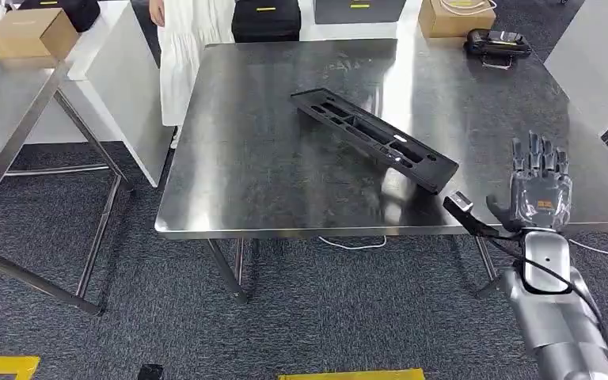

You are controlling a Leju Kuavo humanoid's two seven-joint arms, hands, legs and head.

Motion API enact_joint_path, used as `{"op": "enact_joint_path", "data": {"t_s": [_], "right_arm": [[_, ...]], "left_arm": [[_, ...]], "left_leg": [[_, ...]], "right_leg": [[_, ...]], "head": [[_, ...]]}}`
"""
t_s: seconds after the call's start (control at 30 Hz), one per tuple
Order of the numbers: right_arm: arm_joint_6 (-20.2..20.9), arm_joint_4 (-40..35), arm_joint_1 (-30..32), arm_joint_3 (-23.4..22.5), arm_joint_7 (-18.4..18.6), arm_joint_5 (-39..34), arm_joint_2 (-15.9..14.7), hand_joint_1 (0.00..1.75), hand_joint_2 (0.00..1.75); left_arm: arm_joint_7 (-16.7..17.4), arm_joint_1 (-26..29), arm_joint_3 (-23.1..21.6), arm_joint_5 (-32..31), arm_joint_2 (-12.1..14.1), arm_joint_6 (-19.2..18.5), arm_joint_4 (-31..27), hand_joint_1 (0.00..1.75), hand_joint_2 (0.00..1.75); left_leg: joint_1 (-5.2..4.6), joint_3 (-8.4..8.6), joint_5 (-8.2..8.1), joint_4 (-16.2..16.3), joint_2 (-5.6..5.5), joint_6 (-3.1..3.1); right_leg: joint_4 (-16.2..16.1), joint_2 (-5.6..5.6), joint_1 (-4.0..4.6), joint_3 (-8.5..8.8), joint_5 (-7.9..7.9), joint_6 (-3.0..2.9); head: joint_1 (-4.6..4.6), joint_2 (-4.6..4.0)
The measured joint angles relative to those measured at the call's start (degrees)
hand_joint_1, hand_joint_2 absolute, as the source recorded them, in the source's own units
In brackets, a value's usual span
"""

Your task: Take the parts from the cabinet and place them on the table.

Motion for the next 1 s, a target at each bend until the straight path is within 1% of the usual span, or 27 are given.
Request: {"op": "enact_joint_path", "data": {"t_s": [0.13,0.17,0.2,0.23,0.27,0.3,0.33,0.37,0.4,0.43,0.47,0.5,0.53,0.57,0.63,0.67,0.7,0.73,0.77,0.8,0.83,0.87,0.9,0.93,0.97,1.0], "right_arm": [[0.0,0.0,0.0,0.0,0.0,0.0,0.0,0.00,0.00],[-0.1,0.0,0.1,0.0,0.0,0.0,0.0,0.00,0.00],[-0.4,0.3,0.6,-0.5,0.2,0.0,0.4,0.00,0.00],[-0.4,0.4,1.2,-0.8,0.2,0.0,0.8,0.00,0.00],[-0.7,0.5,1.8,-1.4,0.5,0.0,1.0,0.00,0.00],[-4.4,1.1,4.8,-4.2,2.8,0.1,2.2,0.00,0.00],[-5.5,1.4,6.3,-5.1,3.4,0.2,3.0,0.00,0.00],[-6.2,1.7,7.5,-6.0,3.7,0.3,3.6,0.00,0.00],[-6.5,2.0,8.8,-7.1,4.1,0.4,4.2,0.00,0.00],[-6.8,2.1,9.7,-8.1,4.4,0.5,4.7,0.00,0.00],[-6.8,2.3,10.3,-9.2,4.7,0.6,5.2,0.00,0.00],[-7.1,2.5,10.8,-10.3,5.0,0.7,5.8,0.00,0.00],[-7.3,2.6,11.2,-11.5,5.2,0.7,6.5,0.00,0.00],[-7.4,2.8,12.4,-12.8,5.5,0.8,7.1,0.00,0.00],[-7.5,3.1,14.2,-15.1,6.3,0.8,8.1,0.00,0.00],[-7.5,3.3,14.9,-16.1,6.4,0.8,8.8,0.00,0.00],[-7.5,3.3,15.2,-17.1,6.4,0.8,9.0,0.00,0.00],[-7.5,3.3,15.6,-18.4,6.3,0.8,9.5,0.00,0.00],[-7.5,3.4,16.1,-19.6,5.8,0.8,9.9,0.00,0.00],[-7.5,3.8,16.4,-21.2,5.2,0.8,10.3,0.00,0.00],[-7.5,4.4,16.6,-22.4,4.9,0.8,10.7,0.00,0.00],[-7.5,5.1,16.9,-23.5,4.6,0.8,11.1,0.00,0.00],[-7.5,5.9,17.2,-24.6,4.4,0.8,11.5,0.00,1.75],[-7.5,7.2,17.3,-25.8,4.4,0.8,11.7,0.00,1.75],[-7.5,8.4,17.3,-26.7,4.4,0.8,11.9,0.00,1.75],[-7.5,9.6,17.3,-27.6,4.2,0.8,12.1,0.00,1.75]], "left_arm": [[0.0,0.0,0.0,0.0,0.0,0.0,0.0,0.00,0.00],[0.0,0.0,0.0,0.0,0.0,0.0,0.0,0.00,0.00],[0.0,0.1,0.0,0.0,-0.1,0.0,0.0,0.00,0.00],[0.0,0.0,0.0,0.0,-0.1,0.0,0.0,0.00,0.00],[0.0,0.0,0.0,0.0,-0.1,0.0,0.0,0.00,0.00],[0.2,0.0,0.0,-0.2,-0.5,-0.2,0.0,0.00,0.00],[0.2,0.1,0.0,-0.2,-0.6,-0.2,0.0,0.00,0.00],[0.3,0.2,0.0,-0.2,-0.7,-0.2,0.1,0.00,0.00],[0.3,0.2,0.1,-0.2,-0.9,-0.2,0.1,0.00,0.00],[0.3,0.3,0.1,-0.2,-1.1,-0.2,0.1,0.00,0.00],[0.3,0.3,0.1,-0.2,-1.1,-0.2,0.1,0.00,0.00],[0.3,0.2,0.2,-0.2,-1.0,-0.2,0.1,0.00,0.00],[0.2,0.3,0.3,-0.1,-1.0,-0.1,0.1,0.00,0.00],[0.0,0.4,0.4,0.0,-1.0,0.0,0.1,0.00,0.00],[-0.3,0.7,0.9,0.2,-1.0,0.1,0.1,0.00,0.00],[-0.4,1.0,1.2,0.4,-0.9,0.1,0.1,0.00,0.00],[-0.5,1.1,1.6,0.5,-0.9,0.1,0.1,0.00,0.00],[-0.6,1.2,1.7,0.5,-0.9,0.1,0.2,0.00,0.00],[-0.7,1.3,1.8,0.4,-1.0,0.1,0.2,0.00,0.00],[-0.9,1.4,2.2,0.3,-1.0,0.1,0.2,0.00,0.00],[-1.0,1.4,2.6,0.2,-1.0,0.1,0.2,0.00,0.00],[-1.0,1.5,2.9,0.2,-1.0,0.1,0.2,0.00,0.00],[-1.0,1.5,3.2,0.1,-1.0,0.1,0.2,0.00,0.00],[-1.1,1.6,3.4,0.1,-1.0,0.2,0.2,0.00,0.00],[-1.1,1.6,3.5,0.1,-1.0,0.2,0.2,0.00,0.00],[-1.2,1.5,3.7,0.0,-0.9,0.2,0.2,0.00,0.00]], "left_leg": [[0.00,0.00,0.00,0.0,0.00,0.00],[-0.01,0.16,-0.12,-0.1,0.08,-0.04],[-0.72,-0.29,1.24,0.1,0.30,0.01],[-0.98,-0.49,1.71,-0.1,0.36,0.56],[-0.22,-0.05,4.36,-2.9,0.62,1.39],[-0.42,-2.82,6.94,-3.4,0.57,1.65],[-0.36,-3.73,7.57,-3.3,0.51,1.45],[-0.25,-4.56,8.06,-3.2,0.45,1.14],[-0.10,-5.46,8.59,-3.0,0.40,0.73],[0.08,-6.28,8.98,-2.7,0.41,0.24],[0.23,-7.00,9.26,-2.3,0.43,-0.19],[-0.05,-7.73,9.48,-1.6,0.55,-0.59],[-0.16,-8.68,9.60,-1.0,0.75,-0.90],[-0.40,-8.61,10.03,-0.7,0.59,-1.20],[-0.17,-8.76,10.51,-0.5,0.49,-1.27],[0.13,-9.17,10.36,-0.3,0.50,-1.49],[0.33,-9.71,8.22,0.8,0.41,-1.90],[0.42,-10.66,4.81,3.9,0.37,-2.29],[0.45,-11.87,1.46,8.4,0.33,-2.66],[0.53,-13.31,-1.41,13.7,0.33,-2.94],[0.58,-14.09,-2.81,17.5,0.34,-3.00],[0.59,-13.54,-2.63,18.6,0.34,-2.86],[0.57,-11.70,-1.56,17.1,0.32,-2.50],[0.35,-8.62,0.06,13.2,0.25,-1.83],[0.08,-4.99,1.53,8.1,0.19,-0.83],[-0.75,-0.91,2.03,2.5,-0.21,0.99]], "right_leg": [[0.0,0.00,0.00,0.00,0.00,0.00],[-0.1,0.00,0.06,-0.06,0.06,0.10],[-0.5,-0.15,-0.26,0.11,0.89,0.95],[-1.1,-0.13,-0.47,0.16,1.65,1.58],[-1.3,-0.18,0.11,-0.15,1.75,1.75],[12.3,0.00,-0.01,-5.19,-8.12,0.43],[15.9,0.00,-0.08,-5.98,-9.05,0.96],[16.9,-0.01,-0.15,-5.58,-8.70,1.61],[15.2,-0.03,-0.45,-3.62,-7.34,2.62],[11.3,-0.05,-0.81,-0.60,-5.84,3.56],[6.3,-0.21,-1.18,2.96,-5.02,4.22],[1.1,-0.46,-1.58,6.39,-6.05,4.39],[-1.3,0.10,-0.44,8.28,-6.95,3.91],[-0.8,-0.09,-0.45,7.45,-6.63,3.36],[-0.1,-0.06,-0.55,7.10,-6.63,3.17],[-0.2,-0.21,-1.29,6.19,-6.16,2.34],[-0.2,-0.18,-1.11,6.36,-5.73,1.56],[-0.2,-0.19,-1.06,5.83,-5.20,0.63],[-0.2,-0.20,-0.84,5.24,-4.80,0.02],[-0.2,-0.24,-0.63,4.60,-4.31,-0.45],[-0.1,-0.23,-0.45,4.02,-3.94,-0.61],[0.0,-0.23,-0.22,3.54,-3.63,-0.66],[0.0,-0.21,0.00,3.20,-3.27,-0.67],[0.0,-0.17,0.36,2.87,-2.90,-0.72],[-0.1,-0.09,0.67,2.59,-2.60,-0.75],[-0.1,-0.09,0.65,2.45,-2.15,-0.86]], "head": [[0.00,0.00],[0.00,0.00],[-0.22,0.00],[-0.40,0.00],[-0.22,0.00],[-0.04,0.00],[0.07,0.00],[0.04,0.00],[0.09,0.00],[0.06,0.00],[0.11,0.00],[0.20,0.00],[0.61,0.00],[0.22,0.00],[-0.02,0.00],[0.13,0.00],[-0.05,0.00],[-0.22,0.00],[-0.26,0.00],[-0.22,0.00],[-0.24,0.00],[-0.26,0.00],[-0.22,0.00],[-0.26,0.00],[-0.24,0.00],[-0.22,0.00]]}}
